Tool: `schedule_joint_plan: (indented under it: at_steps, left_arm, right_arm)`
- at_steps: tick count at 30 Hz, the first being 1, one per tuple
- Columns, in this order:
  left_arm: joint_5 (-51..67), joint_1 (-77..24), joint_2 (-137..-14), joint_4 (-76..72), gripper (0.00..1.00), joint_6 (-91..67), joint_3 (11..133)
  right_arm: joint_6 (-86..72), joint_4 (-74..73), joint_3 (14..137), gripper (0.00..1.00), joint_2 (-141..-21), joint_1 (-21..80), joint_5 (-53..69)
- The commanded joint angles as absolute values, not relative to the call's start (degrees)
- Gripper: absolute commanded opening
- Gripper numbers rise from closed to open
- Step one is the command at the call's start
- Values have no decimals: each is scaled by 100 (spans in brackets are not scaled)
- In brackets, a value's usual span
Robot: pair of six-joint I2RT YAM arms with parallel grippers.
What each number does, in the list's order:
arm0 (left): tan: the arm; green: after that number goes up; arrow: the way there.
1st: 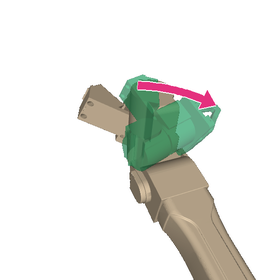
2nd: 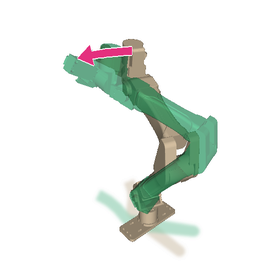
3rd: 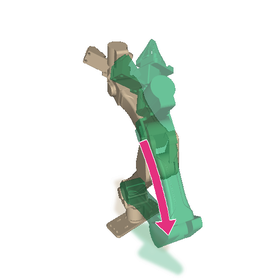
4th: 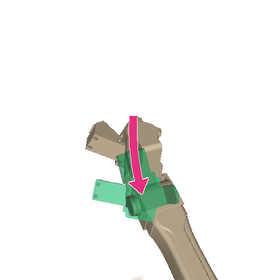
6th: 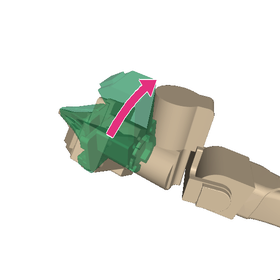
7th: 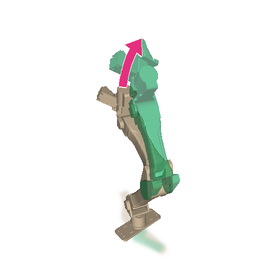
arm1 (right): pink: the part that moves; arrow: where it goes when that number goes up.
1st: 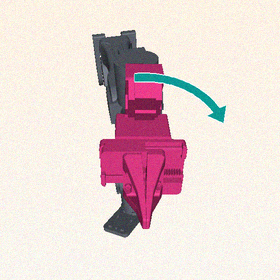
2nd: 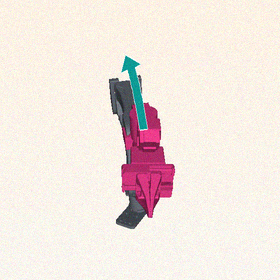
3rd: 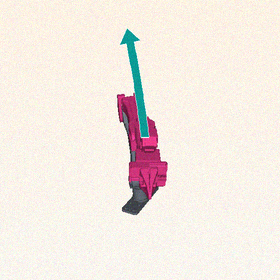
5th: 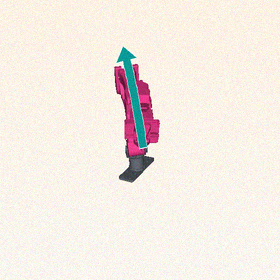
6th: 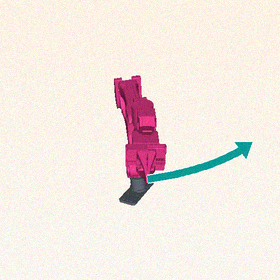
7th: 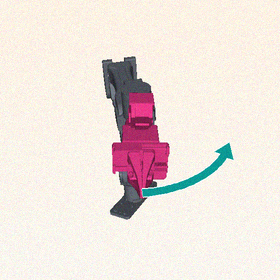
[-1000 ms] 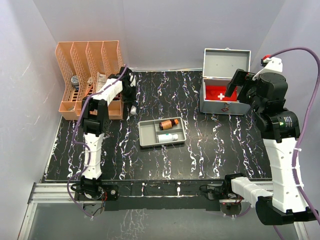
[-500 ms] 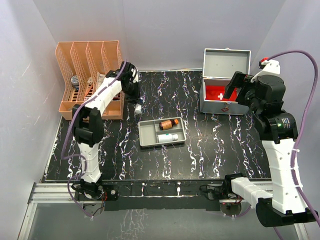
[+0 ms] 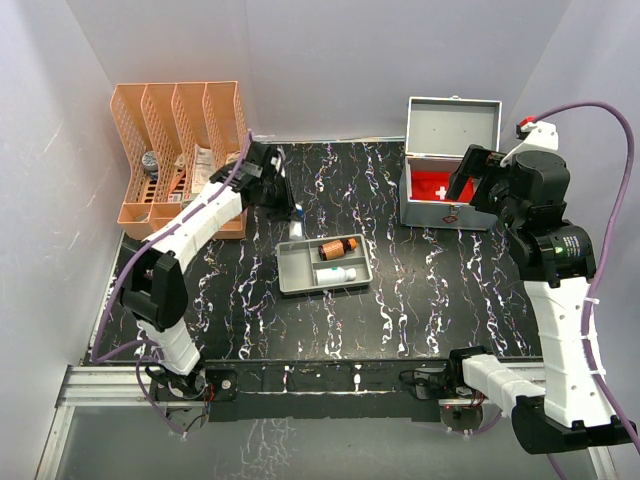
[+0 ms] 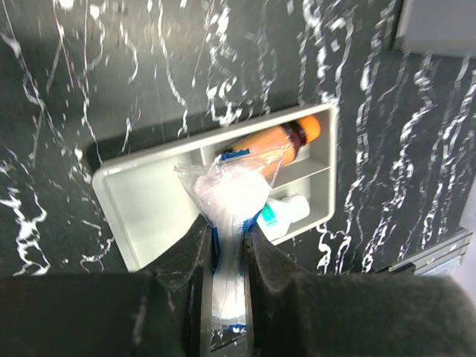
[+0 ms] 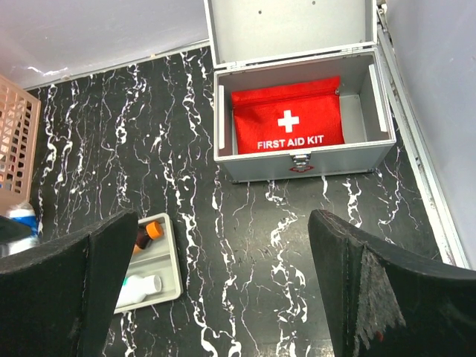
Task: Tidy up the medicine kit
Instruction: Place the pill bottle in the medicine box compartment.
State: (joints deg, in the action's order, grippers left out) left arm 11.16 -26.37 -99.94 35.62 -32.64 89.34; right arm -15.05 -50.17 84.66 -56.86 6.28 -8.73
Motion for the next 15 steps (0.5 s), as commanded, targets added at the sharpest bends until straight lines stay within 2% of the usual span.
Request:
schedule_joint_plan:
  at_steps: [1, 15]
  left_arm:
    - [980, -2802, -9622, 3231, 0, -3723, 8289]
    - [905, -3077, -9607, 2970, 0, -3840, 7411]
  right_arm:
    - [-1520, -5039, 8725, 98, -5668, 637, -758]
    - [-1476, -5169, 8853, 98, -5636, 642, -632]
